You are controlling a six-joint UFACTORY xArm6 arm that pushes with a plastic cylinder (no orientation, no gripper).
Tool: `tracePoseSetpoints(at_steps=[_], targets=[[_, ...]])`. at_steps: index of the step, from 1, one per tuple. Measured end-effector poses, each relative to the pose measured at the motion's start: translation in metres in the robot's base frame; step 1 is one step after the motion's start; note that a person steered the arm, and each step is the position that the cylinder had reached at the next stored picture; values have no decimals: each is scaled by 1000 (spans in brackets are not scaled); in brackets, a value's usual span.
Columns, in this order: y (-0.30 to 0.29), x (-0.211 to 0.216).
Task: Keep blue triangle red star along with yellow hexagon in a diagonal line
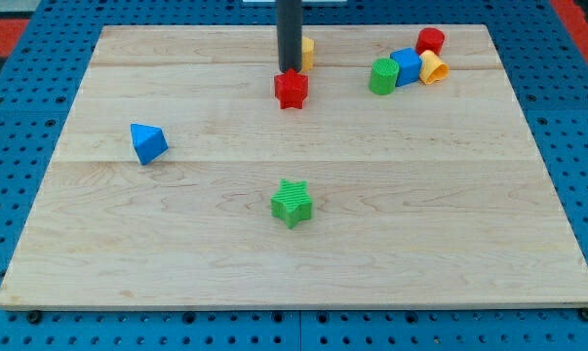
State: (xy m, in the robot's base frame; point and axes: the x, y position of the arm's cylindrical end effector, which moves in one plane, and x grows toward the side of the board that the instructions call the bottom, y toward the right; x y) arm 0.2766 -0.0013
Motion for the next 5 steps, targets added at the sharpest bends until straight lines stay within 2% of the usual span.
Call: tracePoseSetpoints(at_steps=[1, 3, 4, 5], targets=[[-20, -26], [47, -56], [47, -77], [95, -77]])
